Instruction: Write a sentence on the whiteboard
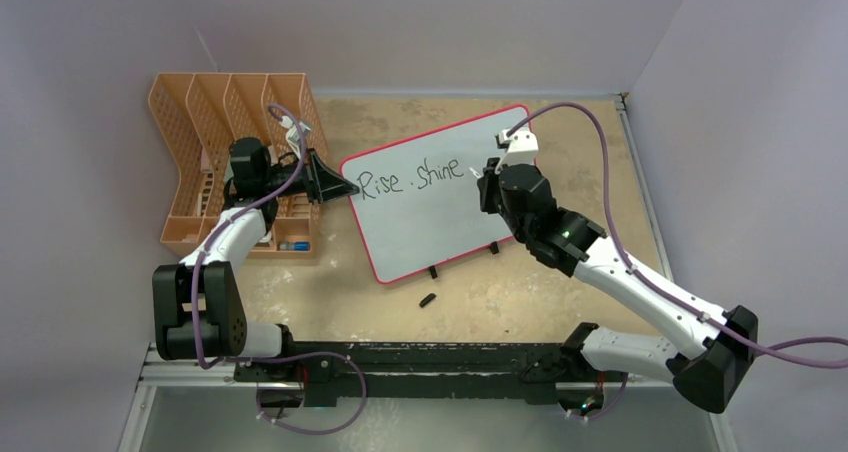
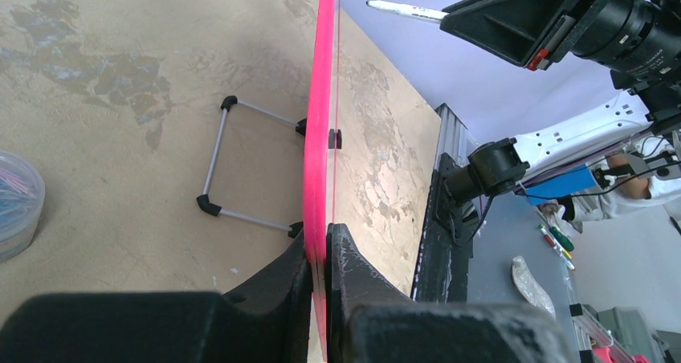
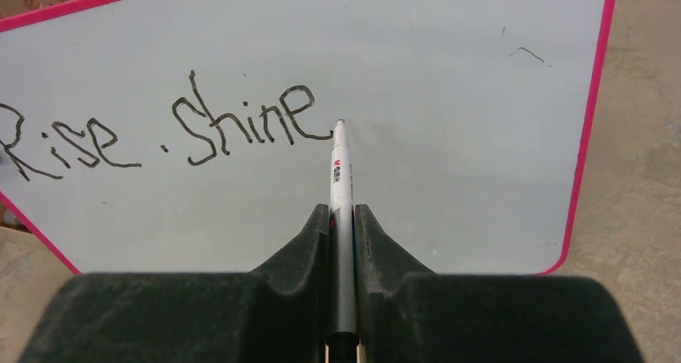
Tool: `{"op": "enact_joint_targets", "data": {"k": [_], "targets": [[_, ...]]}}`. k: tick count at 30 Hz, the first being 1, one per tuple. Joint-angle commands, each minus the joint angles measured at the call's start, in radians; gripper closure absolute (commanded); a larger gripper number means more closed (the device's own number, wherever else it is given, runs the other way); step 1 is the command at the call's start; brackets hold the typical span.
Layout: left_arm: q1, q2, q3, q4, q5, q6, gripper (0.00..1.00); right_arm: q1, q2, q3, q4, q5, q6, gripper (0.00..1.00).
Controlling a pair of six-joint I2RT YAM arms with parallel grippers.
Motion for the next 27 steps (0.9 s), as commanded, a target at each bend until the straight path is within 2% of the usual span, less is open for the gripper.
{"op": "enact_joint_targets", "data": {"k": [1,27], "targets": [[-0.011,-0.014,0.028,-0.007,-0.019,0.041,1.00,-0.010,-0.028,-0.011,0.019,0.047,-0.018,1.00],[-0.011,-0.014,0.029,-0.007,-0.022,0.036,1.00,-0.065,-0.022,-0.036,0.112,-0.010,-0.065,1.00]]}}
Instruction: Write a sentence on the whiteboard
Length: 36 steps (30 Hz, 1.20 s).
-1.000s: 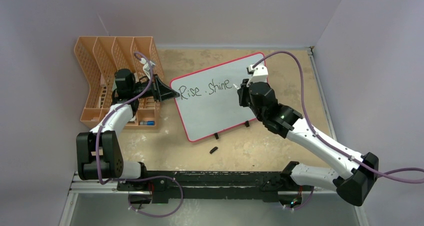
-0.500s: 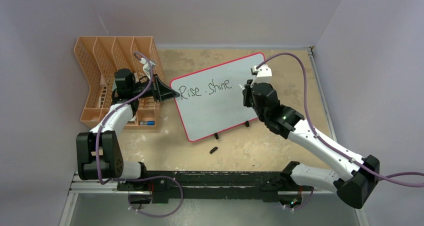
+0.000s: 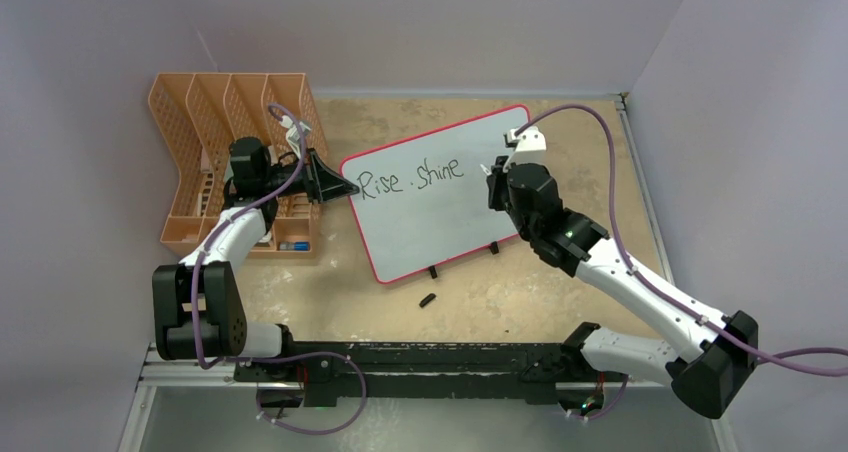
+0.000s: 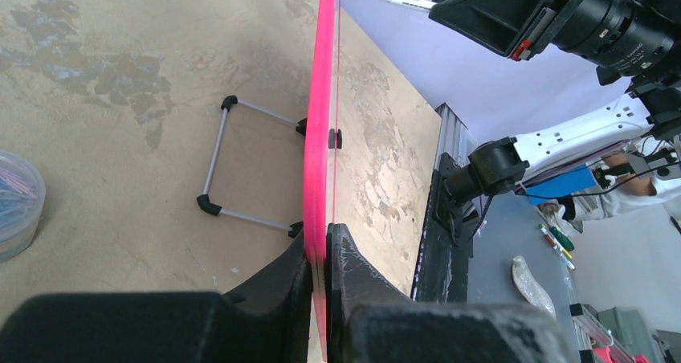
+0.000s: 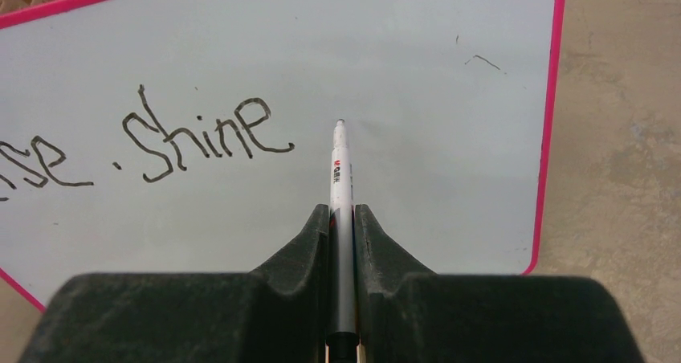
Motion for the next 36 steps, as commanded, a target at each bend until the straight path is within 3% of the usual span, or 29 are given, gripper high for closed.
{"op": "enact_joint_targets", "data": {"k": [1,36], "targets": [[-0.011,-0.013,0.026,0.002,-0.023,0.029,1.00,-0.004,0.002,0.015,0.083,-0.013,-0.033,1.00],[-0.011,-0.010,0.029,-0.001,-0.020,0.032,1.00,-0.017,0.080,0.064,0.163,-0.033,-0.078,1.00]]}}
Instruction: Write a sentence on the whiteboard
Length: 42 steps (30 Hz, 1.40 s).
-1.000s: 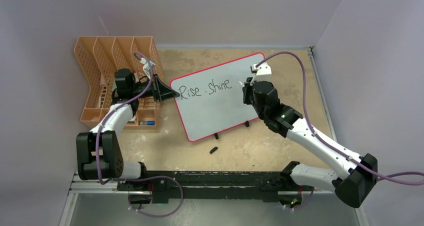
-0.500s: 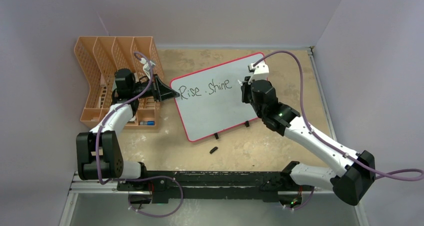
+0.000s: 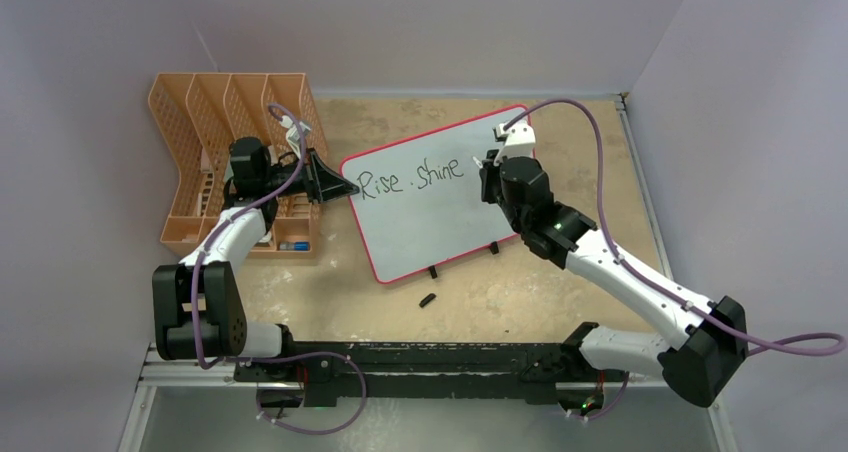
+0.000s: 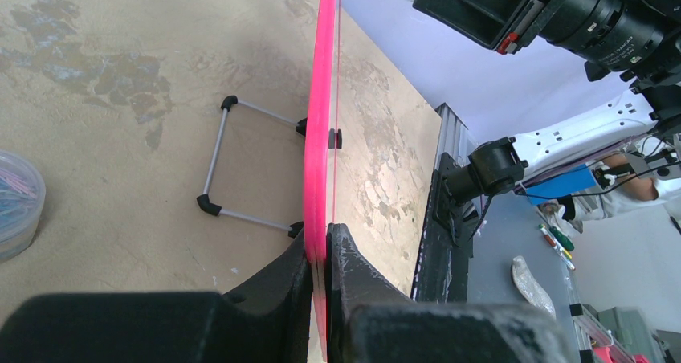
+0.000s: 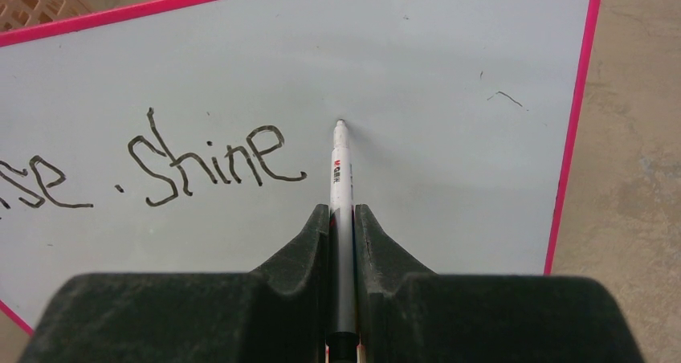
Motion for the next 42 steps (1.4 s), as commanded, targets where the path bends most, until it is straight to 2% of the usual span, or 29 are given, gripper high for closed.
{"op": "enact_joint_targets", "data": {"k": [1,26,42], "targets": [[-0.011,-0.010,0.029,-0.001,-0.020,0.032,1.00,-0.007,0.007,0.051,0.058,-0.007,-0.018,1.00],[-0.011,-0.013,0.029,-0.006,-0.025,0.037,1.00,-0.029,-0.022,-0.021,-0.042,0.023,0.020,1.00],[-0.011,-0.013,0.028,-0.006,-0.027,0.036,1.00,-0.035,-0.044,0.013,-0.005,0.036,0.005,1.00]]}}
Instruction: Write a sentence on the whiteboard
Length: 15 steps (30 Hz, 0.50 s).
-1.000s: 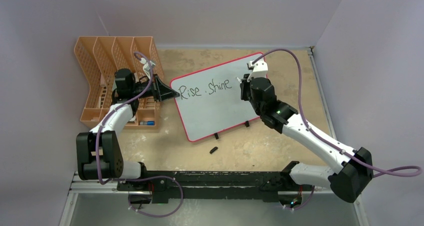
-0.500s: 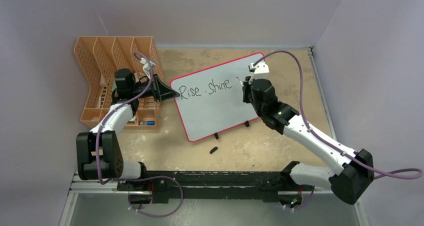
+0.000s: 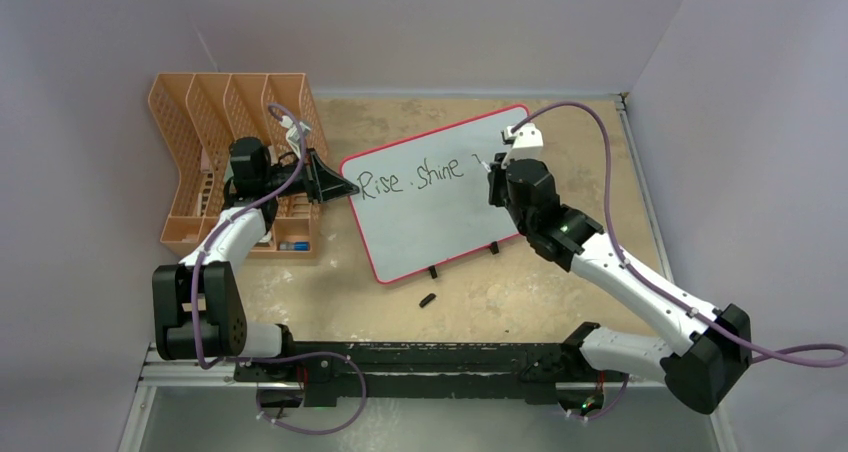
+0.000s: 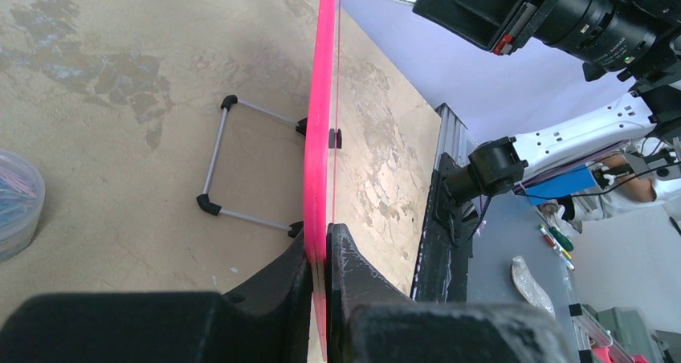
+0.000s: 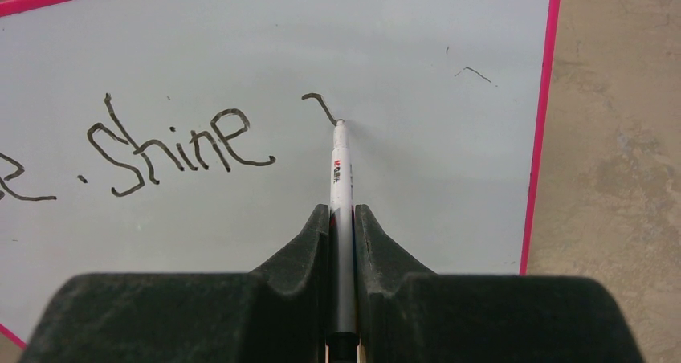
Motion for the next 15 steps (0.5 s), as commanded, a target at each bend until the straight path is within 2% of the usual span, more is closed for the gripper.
{"op": "enact_joint_targets", "data": {"k": [1,15], "targets": [[-0.011,-0.013,0.028,-0.003,-0.027,0.035,1.00,-0.009,-0.007,0.034,0.045,0.033,-0.005,1.00],[-0.011,-0.013,0.029,-0.003,-0.024,0.036,1.00,-0.025,0.018,0.049,0.105,0.024,-0.018,1.00]]}}
